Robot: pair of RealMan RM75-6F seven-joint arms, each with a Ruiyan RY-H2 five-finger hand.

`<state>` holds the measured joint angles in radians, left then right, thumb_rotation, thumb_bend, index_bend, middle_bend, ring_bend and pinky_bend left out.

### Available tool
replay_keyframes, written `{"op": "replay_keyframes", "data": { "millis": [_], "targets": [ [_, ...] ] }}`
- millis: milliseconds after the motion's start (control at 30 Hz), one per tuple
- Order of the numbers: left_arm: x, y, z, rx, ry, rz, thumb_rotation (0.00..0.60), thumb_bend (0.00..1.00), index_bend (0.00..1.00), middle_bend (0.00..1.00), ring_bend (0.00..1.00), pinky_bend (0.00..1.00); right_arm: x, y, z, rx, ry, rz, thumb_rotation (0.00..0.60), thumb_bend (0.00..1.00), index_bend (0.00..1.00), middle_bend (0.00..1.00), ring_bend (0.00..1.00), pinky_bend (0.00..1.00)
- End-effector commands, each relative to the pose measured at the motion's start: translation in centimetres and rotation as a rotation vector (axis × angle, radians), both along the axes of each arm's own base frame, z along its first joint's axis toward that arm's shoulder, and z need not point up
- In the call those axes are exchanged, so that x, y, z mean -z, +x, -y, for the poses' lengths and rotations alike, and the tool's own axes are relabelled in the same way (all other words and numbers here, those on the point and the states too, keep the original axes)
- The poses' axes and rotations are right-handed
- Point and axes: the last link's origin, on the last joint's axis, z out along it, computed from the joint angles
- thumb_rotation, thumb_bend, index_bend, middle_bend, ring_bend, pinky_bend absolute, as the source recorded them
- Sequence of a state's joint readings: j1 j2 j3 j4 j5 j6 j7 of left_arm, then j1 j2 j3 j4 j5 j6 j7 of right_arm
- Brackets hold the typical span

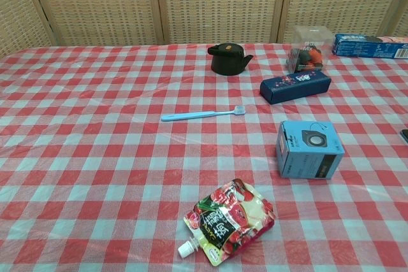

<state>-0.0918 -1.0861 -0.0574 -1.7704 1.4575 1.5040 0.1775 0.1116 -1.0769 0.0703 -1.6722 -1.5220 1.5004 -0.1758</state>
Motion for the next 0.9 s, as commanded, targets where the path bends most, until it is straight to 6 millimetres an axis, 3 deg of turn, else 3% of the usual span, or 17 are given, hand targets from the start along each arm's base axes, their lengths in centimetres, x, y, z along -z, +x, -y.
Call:
{"op": "replay_keyframes", "data": {
  "millis": [33, 300, 467, 600, 800, 900],
  "targets": [
    [0.0, 0.0, 0.0, 0.000, 0.002, 0.003, 0.600, 0.00, 0.00, 0.00, 0.00, 0.00, 0.0, 0.0, 0.0, -0.003, -0.004, 0.002, 0.600, 0.00, 0.00, 0.00, 0.00, 0.00],
    [0.2, 0.1, -0.1, -0.003, -0.005, 0.004, 0.600, 0.00, 0.00, 0.00, 0.00, 0.00, 0.6, 0.7, 0.1, -0.031, 0.044, 0.037, 0.600, 0.00, 0.00, 0.00, 0.00, 0.00],
    [0.3, 0.2, -0.5, 0.001, 0.006, 0.000, 0.600, 0.00, 0.00, 0.00, 0.00, 0.00, 2.7, 3.1, 3.5, -0.150, 0.196, -0.001, 0.600, 0.00, 0.01, 0.00, 0.00, 0.00],
    [0.3, 0.2, -0.9, -0.004, 0.014, -0.001, 0.600, 0.00, 0.00, 0.00, 0.00, 0.00, 5.4, 5.9, 5.8, -0.232, 0.331, 0.023, 0.600, 0.00, 0.10, 0.07, 0.01, 0.01],
    [0.5, -0.3, -1.7, -0.031, 0.010, -0.008, 0.600, 0.00, 0.00, 0.00, 0.00, 0.00, 10.5, 9.4, 8.5, -0.303, 0.449, 0.015, 0.600, 0.00, 0.17, 0.16, 0.10, 0.17],
    [0.5, -0.5, -2.1, -0.046, 0.007, -0.008, 0.600, 0.00, 0.00, 0.00, 0.00, 0.00, 12.0, 10.6, 8.8, -0.305, 0.459, 0.012, 0.600, 0.00, 0.18, 0.17, 0.12, 0.23]
  ]
}}
